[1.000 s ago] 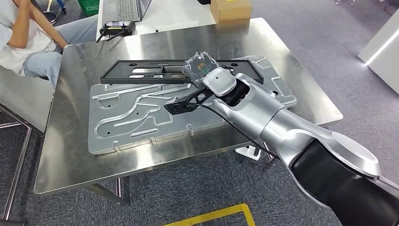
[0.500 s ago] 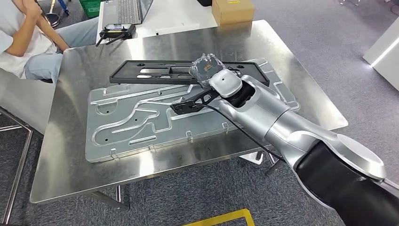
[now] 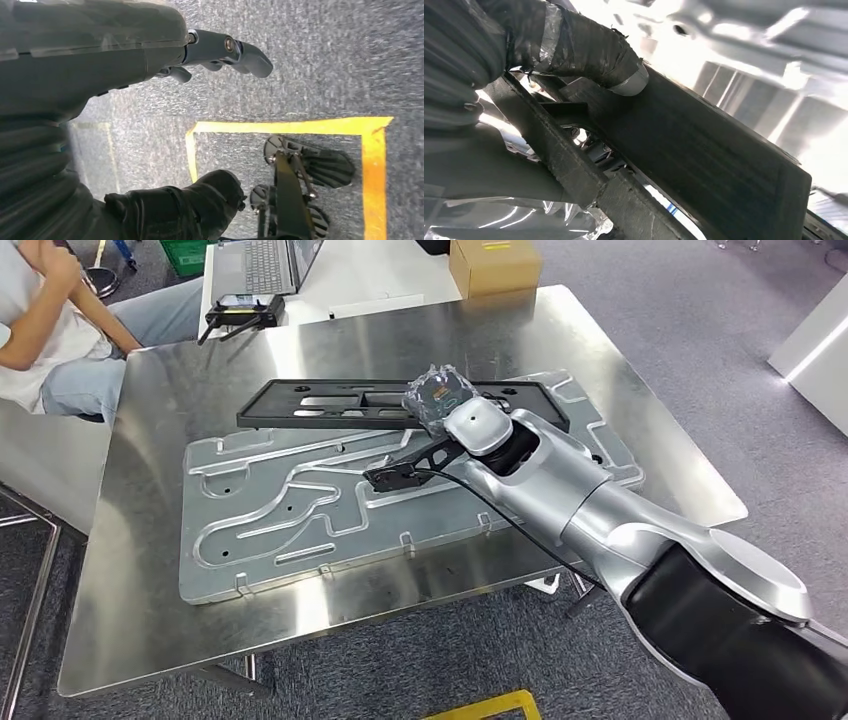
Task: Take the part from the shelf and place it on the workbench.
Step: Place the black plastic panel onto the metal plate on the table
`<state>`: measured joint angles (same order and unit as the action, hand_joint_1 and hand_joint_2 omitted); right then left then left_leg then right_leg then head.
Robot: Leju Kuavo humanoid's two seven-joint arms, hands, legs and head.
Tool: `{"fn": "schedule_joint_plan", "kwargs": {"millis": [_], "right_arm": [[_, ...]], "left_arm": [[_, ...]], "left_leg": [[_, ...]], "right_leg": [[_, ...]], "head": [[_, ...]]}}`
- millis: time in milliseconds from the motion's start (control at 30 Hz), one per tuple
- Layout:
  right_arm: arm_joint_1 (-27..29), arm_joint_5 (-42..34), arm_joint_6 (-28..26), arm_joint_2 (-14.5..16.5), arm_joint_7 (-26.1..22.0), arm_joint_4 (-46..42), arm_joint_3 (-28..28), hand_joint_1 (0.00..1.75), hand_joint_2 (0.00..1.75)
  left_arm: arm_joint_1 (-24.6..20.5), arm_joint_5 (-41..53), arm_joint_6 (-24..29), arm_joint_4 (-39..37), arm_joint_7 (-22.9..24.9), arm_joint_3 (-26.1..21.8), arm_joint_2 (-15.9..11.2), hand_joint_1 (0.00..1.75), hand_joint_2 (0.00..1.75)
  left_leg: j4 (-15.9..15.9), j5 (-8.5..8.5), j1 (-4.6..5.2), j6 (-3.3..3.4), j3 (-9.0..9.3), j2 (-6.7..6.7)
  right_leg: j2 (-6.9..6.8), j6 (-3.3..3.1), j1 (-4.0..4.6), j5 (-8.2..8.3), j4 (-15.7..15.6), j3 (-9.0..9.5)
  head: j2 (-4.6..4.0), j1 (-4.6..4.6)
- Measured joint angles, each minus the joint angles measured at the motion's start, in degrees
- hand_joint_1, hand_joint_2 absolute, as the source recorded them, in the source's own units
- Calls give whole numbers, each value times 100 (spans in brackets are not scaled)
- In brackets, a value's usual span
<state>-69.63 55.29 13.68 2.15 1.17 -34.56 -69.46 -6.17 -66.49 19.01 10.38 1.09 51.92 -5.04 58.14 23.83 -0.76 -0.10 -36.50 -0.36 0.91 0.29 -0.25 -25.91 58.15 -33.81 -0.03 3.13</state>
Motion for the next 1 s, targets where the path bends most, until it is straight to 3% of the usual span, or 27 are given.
{"fn": "schedule_joint_plan", "kwargs": {"millis": [67,167,200,233,267,333,367,433,533,567,667,700,733,767,833,867,933,1000], "right_arm": [[28,-9,-33,-7,0,-3,0,175,175],[99,-8,-88,-22,-3,3,0,175,175],[152,-5,-95,-26,-8,7,0,175,175],[210,1,-99,-27,-19,13,0,175,175],[262,5,-108,-27,-34,18,0,175,175],[323,12,-144,-28,-60,31,0,175,175],[333,13,-169,-28,-66,35,0,175,175],[368,15,-216,-27,-69,44,0,175,175],[458,15,-245,-30,-72,62,0,175,175],[473,14,-252,-30,-71,68,0,175,175],[518,14,-267,-28,-71,77,0,175,175],[551,14,-272,-27,-74,83,0,175,175],[590,14,-278,-27,-79,92,0,175,175],[625,14,-285,-27,-88,104,0,175,175],[662,15,-314,-26,-106,127,0,175,175],[664,15,-341,-26,-111,137,0,175,175],[669,16,-389,-24,-115,155,0,175,175],[690,16,-403,-23,-124,174,0,175,175]], "left_arm": [[3,12,-1,0,-7,1,3,0,175],[2,18,-2,0,-11,2,5,0,175],[1,18,-1,0,-12,2,5,0,175],[1,19,0,0,-12,2,4,0,175],[2,20,2,0,-12,2,4,0,175],[6,26,7,0,-11,2,5,0,175],[6,28,10,0,-11,2,5,0,175],[2,29,15,0,-11,2,5,0,175],[1,29,13,0,-9,2,7,0,175],[0,29,12,0,-9,2,8,0,175],[-10,28,9,0,-9,3,7,0,175],[-6,27,7,0,-9,4,7,0,175],[1,25,4,0,-9,4,7,0,175],[9,23,1,0,-8,5,7,0,175],[17,15,-1,0,-3,5,4,0,175],[14,8,1,0,4,5,2,0,175],[1,-6,8,0,22,4,-1,0,175],[-5,-21,7,0,30,5,1,0,175]], "left_leg": [[-31,16,-22,73,54,2],[-40,73,-15,157,126,7],[-37,98,-11,167,154,5],[-31,127,-9,170,186,0],[-20,160,-9,164,221,-7],[11,235,-5,135,281,-22],[32,268,7,110,290,-27],[32,300,20,50,289,-32],[49,362,11,-51,289,-17],[195,448,7,-83,229,-6],[1212,859,-4,-144,-285,9],[1511,913,-5,-153,-468,9],[1636,864,-5,-157,-579,9],[1521,697,-6,-154,-577,10],[771,214,-5,-125,-314,10],[394,55,8,-102,-153,9],[42,-16,37,-44,3,1],[9,3,37,19,25,-3]], "right_leg": [[-14,48,-5,-144,253,-109],[-26,86,-24,-533,1333,-697],[-28,93,-28,-560,1590,-871],[-30,92,-32,-478,1639,-949],[-33,83,-34,-288,1452,-913],[-39,39,-27,158,707,-631],[-41,19,-15,282,376,-492],[-35,-13,11,301,113,-370],[-19,-74,-4,289,33,-310],[-18,-101,-19,285,6,-279],[-23,-165,-28,243,-14,-203],[-23,-173,-26,222,-13,-176],[-20,-175,-24,198,-11,-144],[-17,-171,-24,174,-8,-109],[-9,-146,-26,119,3,-40],[-5,-125,-15,93,15,-25],[0,-74,1,66,20,-27],[-4,-21,11,54,6,-25]], "head": [[0,-19],[-1,-44],[0,-44],[-1,-45],[-1,-46],[-1,-48],[-1,-47],[-1,-46],[0,-45],[0,-36],[-1,-20],[-1,-21],[-1,-21],[-1,-20],[-1,-21],[-1,-21],[-1,-20],[0,-19]]}}
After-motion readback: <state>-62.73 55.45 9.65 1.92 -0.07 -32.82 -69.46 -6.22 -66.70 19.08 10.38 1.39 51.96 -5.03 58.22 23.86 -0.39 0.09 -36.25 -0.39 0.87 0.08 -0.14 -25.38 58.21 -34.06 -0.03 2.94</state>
